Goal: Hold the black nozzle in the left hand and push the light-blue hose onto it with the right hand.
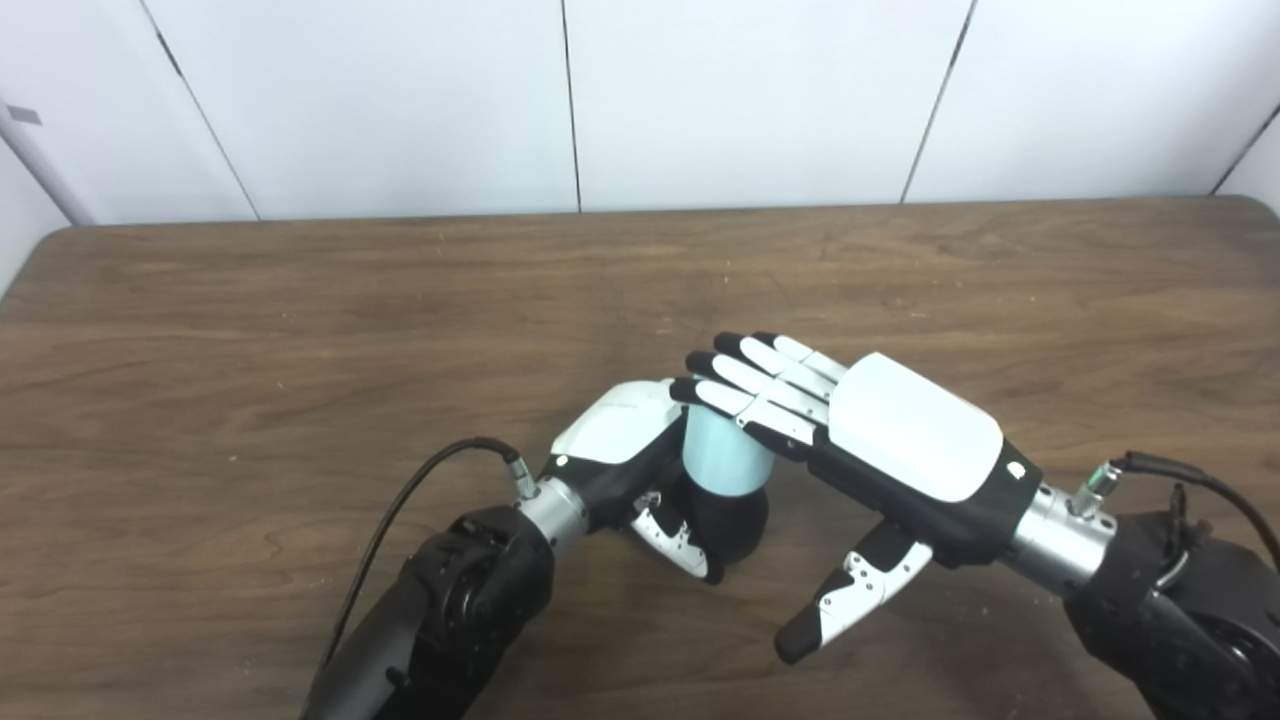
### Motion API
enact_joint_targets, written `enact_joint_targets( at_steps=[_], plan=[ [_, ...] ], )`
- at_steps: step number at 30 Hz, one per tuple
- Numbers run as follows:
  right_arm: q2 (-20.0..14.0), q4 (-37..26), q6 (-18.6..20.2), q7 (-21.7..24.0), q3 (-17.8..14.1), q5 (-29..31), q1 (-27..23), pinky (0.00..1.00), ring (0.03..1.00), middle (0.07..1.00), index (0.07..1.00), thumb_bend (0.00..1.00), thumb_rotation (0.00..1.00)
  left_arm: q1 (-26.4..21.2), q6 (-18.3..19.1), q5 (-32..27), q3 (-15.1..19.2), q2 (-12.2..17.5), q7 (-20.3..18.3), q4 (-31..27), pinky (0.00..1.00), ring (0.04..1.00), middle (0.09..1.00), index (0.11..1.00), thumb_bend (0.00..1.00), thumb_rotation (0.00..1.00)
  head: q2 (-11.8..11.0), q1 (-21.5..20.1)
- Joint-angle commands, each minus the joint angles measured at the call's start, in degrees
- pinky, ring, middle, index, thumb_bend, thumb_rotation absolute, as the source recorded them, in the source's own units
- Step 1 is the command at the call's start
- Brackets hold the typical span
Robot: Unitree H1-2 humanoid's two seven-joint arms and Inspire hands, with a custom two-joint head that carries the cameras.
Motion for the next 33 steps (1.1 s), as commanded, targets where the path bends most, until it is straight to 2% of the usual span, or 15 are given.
enact_joint_targets(
  at_steps=[1, 13, 33],
  plan=[
    [-0.93, 2.18, 1.13, 4.41, 2.0, 0.34, 1.96, 1.0, 1.0, 0.977, 0.968, 0.71, 1.0, 1.62, 1.49, 0.97, -1.33, 1.35, -3.82, 1.95, 1.0, 0.775, 0.524, 0.464, 0.52, 0.0, 0.04, 0.15],
    [-1.08, 2.62, 0.51, 4.08, 2.46, -0.1, 2.5, 1.0, 1.0, 0.978, 0.966, 0.71, 1.0, 1.52, 1.26, 0.85, -1.34, 1.5, -3.86, 2.05, 1.0, 0.739, 0.517, 0.469, 0.52, 0.0, -0.01, 0.14],
    [-1.31, 2.43, 0.28, 4.2, 3.17, -1.4, 2.05, 1.0, 1.0, 0.978, 0.964, 0.71, 1.0, 1.58, 1.25, 0.88, -1.46, 1.6, -3.99, 1.71, 1.0, 0.763, 0.527, 0.459, 0.52, 0.0, 0.21, 0.16]
  ],
)
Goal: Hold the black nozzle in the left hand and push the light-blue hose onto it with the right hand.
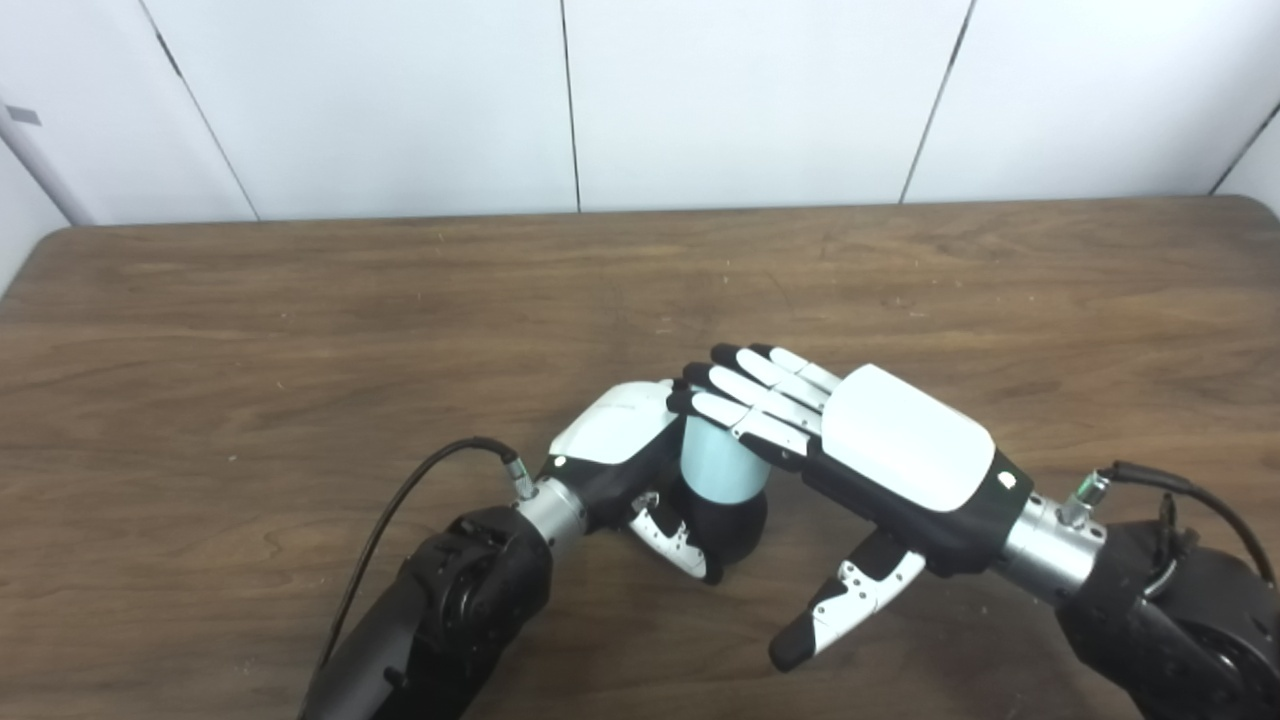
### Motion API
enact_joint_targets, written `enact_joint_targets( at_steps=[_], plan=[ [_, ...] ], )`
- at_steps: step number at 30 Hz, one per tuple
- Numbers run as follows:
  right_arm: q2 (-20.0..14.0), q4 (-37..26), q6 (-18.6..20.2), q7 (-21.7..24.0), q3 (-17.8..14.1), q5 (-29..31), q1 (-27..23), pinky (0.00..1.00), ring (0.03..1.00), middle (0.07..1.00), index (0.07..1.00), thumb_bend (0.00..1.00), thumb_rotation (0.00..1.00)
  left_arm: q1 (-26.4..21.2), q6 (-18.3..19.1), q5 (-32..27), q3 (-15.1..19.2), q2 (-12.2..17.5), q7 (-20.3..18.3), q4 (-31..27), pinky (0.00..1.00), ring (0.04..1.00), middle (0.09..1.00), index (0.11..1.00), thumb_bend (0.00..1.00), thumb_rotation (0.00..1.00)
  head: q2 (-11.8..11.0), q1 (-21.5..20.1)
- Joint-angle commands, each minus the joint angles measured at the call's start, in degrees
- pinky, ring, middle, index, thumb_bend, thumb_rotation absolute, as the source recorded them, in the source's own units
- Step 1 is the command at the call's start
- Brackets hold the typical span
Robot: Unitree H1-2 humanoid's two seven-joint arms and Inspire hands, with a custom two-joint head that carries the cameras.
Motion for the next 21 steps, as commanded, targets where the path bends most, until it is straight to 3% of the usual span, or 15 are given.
enact_joint_targets(
  at_steps=[1, 9, 11, 14, 21],
  plan=[
    [-1.28, 1.8, 0.46, 4.83, 1.9, -0.16, 1.21, 1.0, 1.0, 0.978, 0.964, 0.71, 1.0, 1.45, 1.3, 1.06, -1.51, 1.43, -4.01, 1.72, 1.0, 0.764, 0.526, 0.46, 0.52, 0.0, 0.04, 0.08],
    [-1.63, -1.22, 3.28, 6.33, 0.19, 1.68, -1.16, 1.0, 1.0, 0.978, 0.965, 0.71, 1.0, 1.2, 1.49, 1.63, -1.77, 1.4, -4.18, 1.77, 1.0, 0.796, 0.528, 0.458, 0.52, 0.0, -0.07, -0.12],
    [-1.5, -2.0, 3.69, 6.15, -0.62, 2.17, -1.74, 1.0, 1.0, 0.977, 0.965, 0.7, 1.0, 1.13, 1.34, 1.58, -1.76, 1.44, -4.08, 1.78, 1.0, 0.755, 0.517, 0.467, 0.52, 0.0, -0.11, 0.0],
    [-0.98, -2.87, 3.34, 5.02, -2.15, 2.84, -2.24, 1.0, 1.0, 0.977, 0.964, 0.7, 1.0, 1.1, 1.09, 1.42, -1.73, 1.49, -3.92, 1.77, 1.0, 0.693, 0.482, 0.489, 0.52, 0.0, -0.15, 0.05],
    [0.43, -2.5, 0.24, 1.14, -6.3, 4.88, -3.85, 1.0, 1.0, 0.975, 0.963, 0.68, 1.0, 1.2, 0.29, 0.92, -1.3, 1.61, -3.47, 2.17, 1.0, 0.698, 0.527, 0.462, 0.52, 0.0, -0.3, 0.06]
  ],
)
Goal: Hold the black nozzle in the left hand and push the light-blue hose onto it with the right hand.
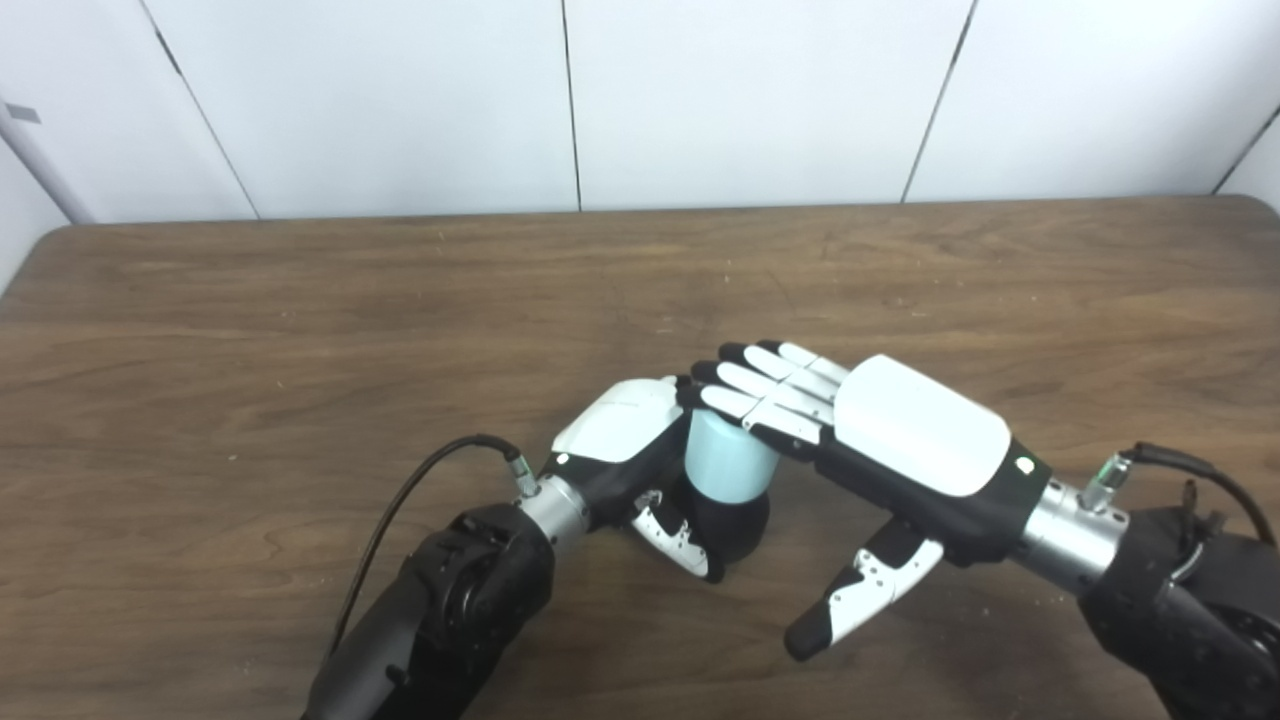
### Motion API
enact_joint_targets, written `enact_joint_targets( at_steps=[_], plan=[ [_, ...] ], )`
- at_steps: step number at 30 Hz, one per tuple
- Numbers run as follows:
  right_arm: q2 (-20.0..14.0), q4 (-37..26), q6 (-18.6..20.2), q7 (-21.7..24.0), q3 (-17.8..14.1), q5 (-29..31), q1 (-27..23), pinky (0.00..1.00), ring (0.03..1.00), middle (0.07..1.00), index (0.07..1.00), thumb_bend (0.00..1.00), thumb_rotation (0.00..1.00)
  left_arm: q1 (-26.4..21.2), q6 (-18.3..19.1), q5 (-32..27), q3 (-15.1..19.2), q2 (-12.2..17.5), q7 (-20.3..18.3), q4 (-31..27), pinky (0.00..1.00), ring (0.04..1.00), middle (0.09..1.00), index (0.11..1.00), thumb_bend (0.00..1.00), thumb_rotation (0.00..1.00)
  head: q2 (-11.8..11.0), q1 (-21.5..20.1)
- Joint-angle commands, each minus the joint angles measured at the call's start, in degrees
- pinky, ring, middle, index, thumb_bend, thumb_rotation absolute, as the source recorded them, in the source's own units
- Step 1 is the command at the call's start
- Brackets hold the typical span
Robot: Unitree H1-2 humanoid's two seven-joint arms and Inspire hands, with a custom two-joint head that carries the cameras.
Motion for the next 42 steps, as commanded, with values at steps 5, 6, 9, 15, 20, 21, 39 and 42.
enact_joint_targets(
  at_steps=[5, 6, 9, 15, 20, 21, 39, 42],
  plan=[
    [1.43, 0.44, -3.55, -3.95, -2.68, 0.33, -2.48, 1.0, 1.0, 0.973, 0.965, 0.66, 1.0, 1.43, 0.83, -0.12, -0.8, 1.44, -3.77, 2.55, 1.0, 0.704, 0.516, 0.472, 0.52, 0.0, 0.0, 0.11],
    [1.54, 0.48, -3.62, -3.89, -2.86, 0.27, -2.74, 1.0, 1.0, 0.973, 0.966, 0.66, 1.0, 1.29, 0.78, -0.18, -0.84, 1.42, -3.85, 2.78, 1.0, 0.705, 0.52, 0.47, 0.52, 0.0, 0.0, 0.07],
    [1.6, 0.34, -3.08, -3.32, -3.3, 0.33, -3.7, 1.0, 1.0, 0.973, 0.968, 0.65, 1.0, 0.96, 0.69, -0.19, -0.98, 1.4, -4.0, 3.28, 0.99, 0.721, 0.542, 0.457, 0.51, 0.0, -0.06, 0.09],
    [1.63, -0.25, -1.07, -1.97, -3.97, 0.25, -5.6, 1.0, 1.0, 0.966, 0.957, 0.65, 1.0, 0.89, 0.86, -0.11, -1.06, 1.47, -4.32, 3.22, 0.89, 0.723, 0.544, 0.461, 0.51, 0.0, -0.06, 0.27],
    [1.97, -0.6, -0.06, -1.23, -4.35, 0.21, -6.09, 1.0, 1.0, 0.958, 0.949, 0.64, 1.0, 0.5, 1.28, -0.57, -0.8, 1.4, -4.7, 3.51, 0.69, 0.663, 0.52, 0.479, 0.52, 0.0, -0.18, 0.27],
    [2.03, -0.65, 0.16, -1.14, -4.4, 0.2, -6.07, 1.0, 1.0, 0.957, 0.949, 0.64, 1.0, 0.39, 1.54, -0.9, -0.51, 1.38, -4.79, 3.21, 0.65, 0.654, 0.509, 0.486, 0.52, 0.0, -0.17, 0.23],
    [1.86, -0.48, 1.26, -0.6, -5.13, 0.63, -5.01, 1.0, 1.0, 0.951, 0.954, 0.63, 1.0, -0.83, -0.77, -1.89, 5.81, 1.05, -0.67, 0.43, 1.0, 0.925, 0.916, 0.884, 1.0, 0.13, -0.36, 0.22],
    [1.73, -0.41, 1.55, -0.5, -5.4, 0.93, -4.92, 1.0, 1.0, 0.951, 0.954, 0.63, 1.0, -0.79, -0.94, -1.94, 6.55, 1.59, -1.2, 0.04, 1.0, 0.938, 0.932, 0.895, 1.0, 0.15, -0.35, 0.18]
  ],
)
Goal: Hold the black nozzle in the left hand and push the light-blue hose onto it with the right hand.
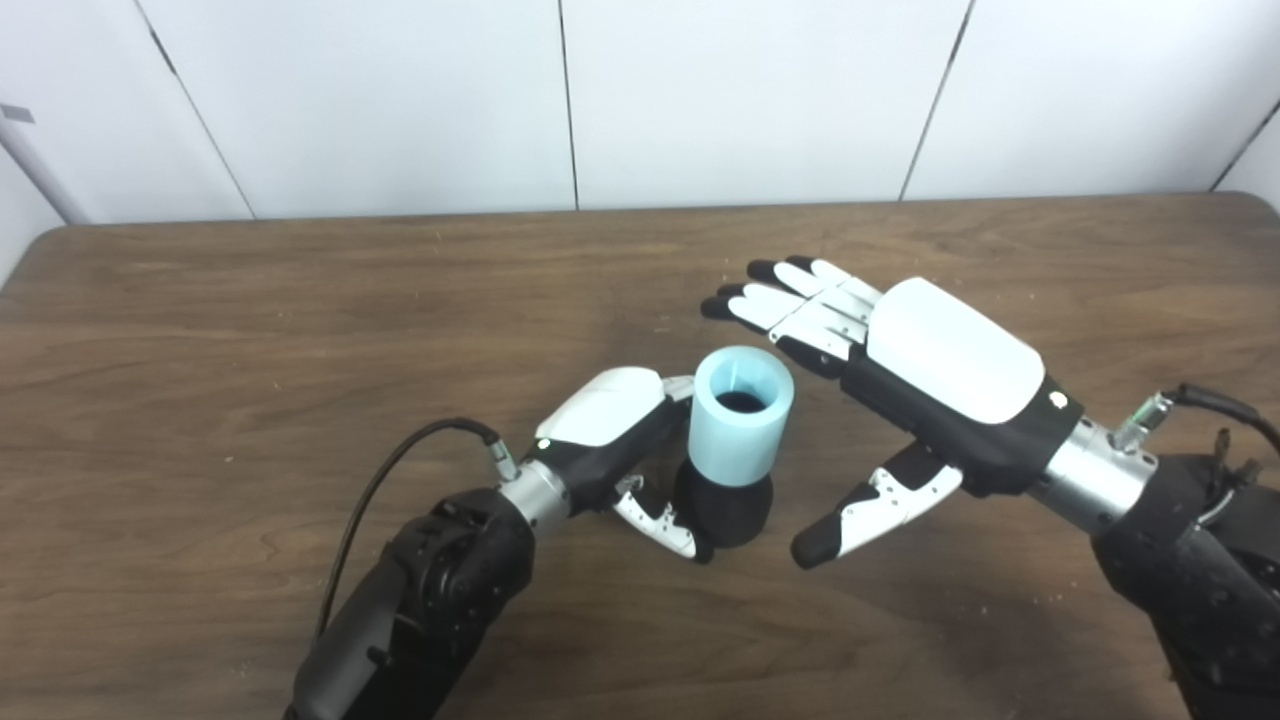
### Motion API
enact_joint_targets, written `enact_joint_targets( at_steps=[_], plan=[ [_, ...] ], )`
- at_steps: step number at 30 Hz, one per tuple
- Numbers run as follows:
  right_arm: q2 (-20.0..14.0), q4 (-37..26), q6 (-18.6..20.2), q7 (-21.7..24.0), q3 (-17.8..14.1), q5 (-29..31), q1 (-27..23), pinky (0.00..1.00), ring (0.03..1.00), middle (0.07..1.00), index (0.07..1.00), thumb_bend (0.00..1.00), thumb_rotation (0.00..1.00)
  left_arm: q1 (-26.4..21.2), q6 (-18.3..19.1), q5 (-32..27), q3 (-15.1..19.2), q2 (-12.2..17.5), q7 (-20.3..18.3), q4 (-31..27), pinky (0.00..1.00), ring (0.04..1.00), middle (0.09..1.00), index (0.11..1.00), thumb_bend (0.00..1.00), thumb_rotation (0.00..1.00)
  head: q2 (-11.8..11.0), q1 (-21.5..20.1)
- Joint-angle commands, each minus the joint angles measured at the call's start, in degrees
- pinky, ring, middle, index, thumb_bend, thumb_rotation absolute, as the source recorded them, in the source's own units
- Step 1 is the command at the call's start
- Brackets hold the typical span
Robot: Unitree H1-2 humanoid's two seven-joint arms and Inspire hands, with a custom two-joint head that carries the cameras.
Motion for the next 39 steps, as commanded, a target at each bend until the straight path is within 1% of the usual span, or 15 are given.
enact_joint_targets(
  at_steps=[1, 8, 16, 18, 20, 23, 24, 28, 32, 33, 34, 35, 36, 38, 39],
  plan=[
    [-0.46, -0.87, 0.21, -0.67, -1.02, 0.75, -1.2, 1.0, 1.0, 0.95, 0.954, 0.63, 1.0, -0.36, 0.82, 0.31, 1.44, 1.6, -0.34, -0.73, 1.0, 0.945, 0.94, 0.899, 1.0, 0.16, 0.06, 0.02],
    [-0.77, -0.79, 0.89, -0.56, -1.65, 1.31, -0.98, 1.0, 1.0, 0.946, 0.953, 0.62, 1.0, -0.57, -0.08, -0.93, 4.4, 3.16, -0.55, -2.13, 1.0, 0.978, 0.966, 0.931, 1.0, 0.19, 0.01, -0.09],
    [-0.54, 0.85, 2.75, -1.56, -3.41, 2.79, -1.38, 1.0, 0.997, 0.941, 0.948, 0.6, 1.0, -0.57, 1.69, -5.58, 12.04, 4.01, 0.11, -6.79, 0.99, 0.958, 0.937, 0.911, 1.0, 0.22, -0.17, -0.33],
    [-0.24, 1.6, 2.82, -2.38, -3.92, 3.01, -1.18, 1.0, 0.991, 0.94, 0.947, 0.59, 1.0, -0.28, 2.89, -6.31, 13.56, 4.01, 0.0, -8.36, 0.97, 0.945, 0.923, 0.901, 1.0, 0.21, -0.14, -0.38],
    [0.14, 2.18, 2.78, -3.41, -4.45, 3.08, -0.72, 1.0, 0.977, 0.937, 0.948, 0.58, 1.0, -0.08, 4.22, -7.03, 14.93, 4.03, -0.16, -9.85, 0.88, 0.916, 0.904, 0.89, 1.0, 0.21, -0.16, -0.48],
    [0.83, 3.48, 2.38, -5.33, -5.1, 2.94, 0.13, 0.99, 0.967, 0.936, 0.949, 0.58, 1.0, 0.51, 5.96, -9.28, 17.27, 3.86, 0.14, -11.08, 0.81, 0.893, 0.89, 0.876, 0.98, 0.19, -0.09, -0.7],
    [0.98, 3.98, 2.2, -5.97, -5.22, 2.89, 0.39, 0.99, 0.966, 0.936, 0.949, 0.58, 1.0, 0.77, 6.27, -9.96, 17.94, 3.74, 0.45, -11.19, 0.81, 0.891, 0.889, 0.873, 0.98, 0.19, -0.15, -0.86],
    [2.3, 6.33, 2.0, -8.99, -5.77, 2.2, 1.77, 0.97, 0.965, 0.933, 0.947, 0.57, 1.0, 2.52, 6.78, -12.72, 21.62, 2.29, 3.46, -11.14, 0.82, 0.895, 0.879, 0.855, 0.89, 0.06, -0.18, -0.73],
    [5.53, 8.4, 3.73, -12.71, -6.31, 0.72, 3.32, 0.94, 0.96, 0.928, 0.938, 0.56, 1.0, 4.73, 5.65, -15.41, 25.44, 0.05, 8.45, -10.89, 0.85, 0.883, 0.867, 0.847, 0.81, 0.04, -0.22, -0.42],
    [6.86, 9.16, 4.39, -13.98, -6.52, 0.45, 3.7, 0.92, 0.955, 0.926, 0.935, 0.55, 1.0, 5.59, 4.89, -15.91, 26.17, -0.69, 10.04, -10.73, 0.85, 0.875, 0.861, 0.844, 0.73, 0.11, -0.21, -0.4],
    [8.11, 9.95, 4.87, -15.14, -6.78, 0.34, 4.02, 0.89, 0.946, 0.923, 0.932, 0.54, 1.0, 6.41, 4.25, -16.3, 26.64, -1.37, 11.36, -10.63, 0.85, 0.867, 0.857, 0.847, 0.64, 0.22, -0.16, -0.34],
    [8.82, 10.42, 5.09, -15.85, -6.94, 0.34, 4.18, 0.88, 0.94, 0.921, 0.931, 0.54, 1.0, 6.88, 3.88, -16.51, 26.77, -1.74, 12.18, -10.57, 0.84, 0.864, 0.858, 0.855, 0.59, 0.3, -0.12, -0.3],
    [9.79, 11.3, 5.23, -16.89, -7.25, 0.75, 4.46, 0.87, 0.937, 0.92, 0.93, 0.54, 1.0, 7.51, 3.68, -16.83, 26.83, -2.17, 12.82, -10.57, 0.84, 0.863, 0.859, 0.858, 0.57, 0.34, -0.09, -0.49],
    [11.81, 13.26, 5.35, -19.01, -8.01, 2.3, 5.14, 0.84, 0.92, 0.911, 0.929, 0.54, 1.0, 8.67, 4.1, -18.07, 27.17, -2.85, 13.49, -10.66, 0.81, 0.867, 0.874, 0.882, 0.5, 0.49, -0.08, -0.57],
    [12.64, 14.12, 5.39, -19.91, -8.34, 3.15, 5.46, 0.84, 0.915, 0.908, 0.929, 0.54, 1.0, 9.12, 4.51, -18.7, 27.34, -3.1, 13.69, -10.75, 0.81, 0.868, 0.878, 0.888, 0.49, 0.52, 0.01, -0.56]
  ],
)
